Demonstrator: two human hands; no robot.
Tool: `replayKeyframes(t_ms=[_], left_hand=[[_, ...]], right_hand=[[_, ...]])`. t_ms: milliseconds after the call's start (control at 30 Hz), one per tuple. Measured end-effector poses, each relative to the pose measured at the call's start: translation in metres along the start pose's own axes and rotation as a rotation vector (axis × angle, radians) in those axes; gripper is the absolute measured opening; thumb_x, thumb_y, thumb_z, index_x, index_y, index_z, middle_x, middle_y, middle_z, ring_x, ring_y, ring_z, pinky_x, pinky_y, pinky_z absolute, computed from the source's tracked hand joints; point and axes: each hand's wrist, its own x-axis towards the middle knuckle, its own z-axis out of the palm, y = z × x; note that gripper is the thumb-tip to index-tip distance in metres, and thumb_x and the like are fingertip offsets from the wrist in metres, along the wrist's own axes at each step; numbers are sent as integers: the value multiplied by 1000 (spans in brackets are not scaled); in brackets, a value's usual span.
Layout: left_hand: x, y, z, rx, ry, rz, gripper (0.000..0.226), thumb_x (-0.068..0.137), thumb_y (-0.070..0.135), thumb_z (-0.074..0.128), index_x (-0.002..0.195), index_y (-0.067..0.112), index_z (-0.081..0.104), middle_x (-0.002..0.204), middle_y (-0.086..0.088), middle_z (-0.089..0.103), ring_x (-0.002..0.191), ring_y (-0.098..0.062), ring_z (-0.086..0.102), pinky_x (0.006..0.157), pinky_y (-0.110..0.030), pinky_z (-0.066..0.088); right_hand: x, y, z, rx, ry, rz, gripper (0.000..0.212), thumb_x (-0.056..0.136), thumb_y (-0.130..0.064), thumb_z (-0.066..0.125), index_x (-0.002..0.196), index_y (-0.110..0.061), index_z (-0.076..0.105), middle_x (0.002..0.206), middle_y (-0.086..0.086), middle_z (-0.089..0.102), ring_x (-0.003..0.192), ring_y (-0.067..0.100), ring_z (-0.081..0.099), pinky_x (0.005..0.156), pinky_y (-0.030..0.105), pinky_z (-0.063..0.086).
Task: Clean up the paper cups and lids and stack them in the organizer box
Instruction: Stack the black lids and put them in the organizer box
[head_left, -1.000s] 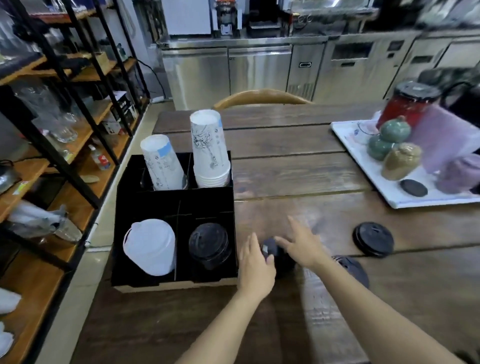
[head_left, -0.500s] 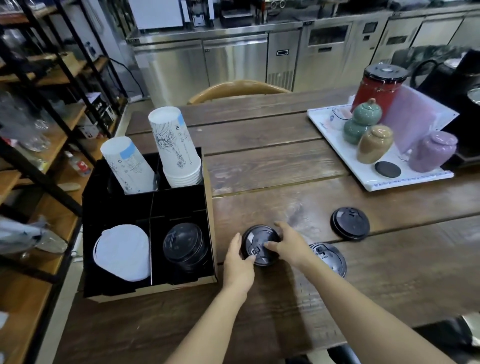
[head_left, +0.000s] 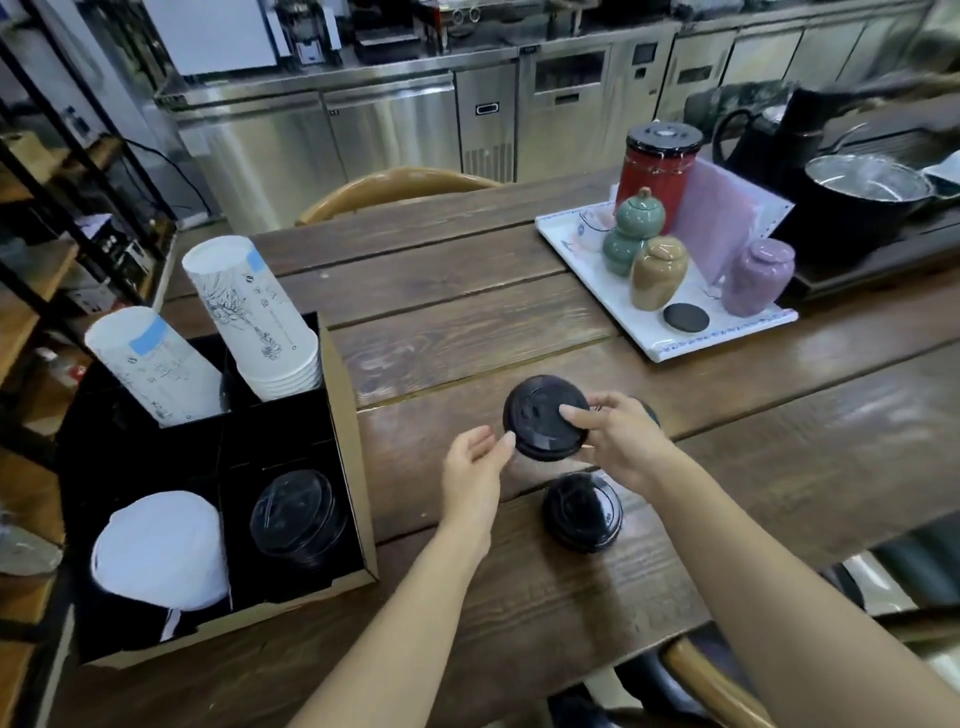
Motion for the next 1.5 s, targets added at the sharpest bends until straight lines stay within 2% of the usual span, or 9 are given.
replayKeyframes(t_ms=[133, 200, 300, 400, 667, 900, 1000, 1200, 1500], left_hand=[[-6, -25, 22, 658, -130, 58, 72, 79, 30, 72, 138, 16, 34, 145, -4, 37, 133, -22, 34, 106, -35, 32], [-10, -40, 34, 945, -255, 63, 103, 70, 45, 75, 148, 18, 13, 156, -3, 18, 144, -26, 14, 115, -42, 20], [-13, -60, 48, 1098, -304, 83, 124, 63, 59, 74, 149, 19, -6, 160, -2, 4, 147, -25, 1, 117, -45, 10], [-9, -70, 55, 1175, -186, 139, 117, 65, 65, 68, 148, 16, 3, 156, -7, 14, 145, -27, 11, 116, -43, 14], [22, -51, 55, 1114, -197, 127, 121, 61, 60, 75, 150, 21, 3, 158, -3, 8, 145, -28, 6, 117, -45, 10], [15, -17, 58, 80, -190, -189, 55, 85, 35, 65, 126, 5, 45, 109, -9, 60, 89, -19, 63, 80, -35, 56], [15, -6, 61, 64, -146, -124, 36, 85, 19, 66, 115, 5, 52, 97, -9, 60, 82, -18, 61, 73, -32, 58], [21, -1, 46, 71, -122, -180, 31, 85, 14, 66, 115, 7, 59, 98, -10, 62, 81, -21, 59, 72, -35, 59], [13, -14, 47, 211, -74, -212, 27, 94, 14, 51, 120, 7, 58, 99, -2, 57, 97, -22, 50, 76, -33, 53]], right_hand=[[-6, -5, -27, 164, 112, -4, 14, 86, 1, 61, 94, -5, 52, 97, 20, 62, 80, 30, 63, 71, 42, 52], [-7, -1, -41, 228, 182, 4, 34, 85, 2, 60, 115, -4, 44, 109, 23, 58, 82, 32, 63, 65, 44, 54], [-12, 8, -57, 243, 224, 53, 45, 86, 4, 58, 127, 0, 41, 119, 26, 56, 84, 34, 62, 60, 44, 54], [-18, 14, -70, 248, 197, 99, 27, 86, 7, 56, 112, 3, 50, 110, 24, 58, 89, 38, 61, 66, 53, 55], [-14, 19, -80, 379, 220, 135, 13, 91, 3, 44, 99, 4, 54, 99, 22, 58, 87, 35, 59, 66, 46, 51], [-4, 23, -55, 362, 76, 148, 19, 93, -3, 45, 106, 0, 58, 95, 16, 64, 88, 31, 61, 80, 44, 51], [-1, 22, -51, 152, 10, 161, 12, 92, -13, 52, 97, -7, 61, 84, 9, 67, 79, 24, 63, 81, 41, 50], [5, 21, -62, -217, 117, 38, 25, 82, -26, 70, 75, -9, 53, 67, 4, 52, 51, 14, 45, 50, 24, 33], [-1, 22, -67, -641, -120, 211, 37, 84, -37, 64, 83, -1, 57, 58, 10, 59, 40, 18, 51, 38, 21, 34]])
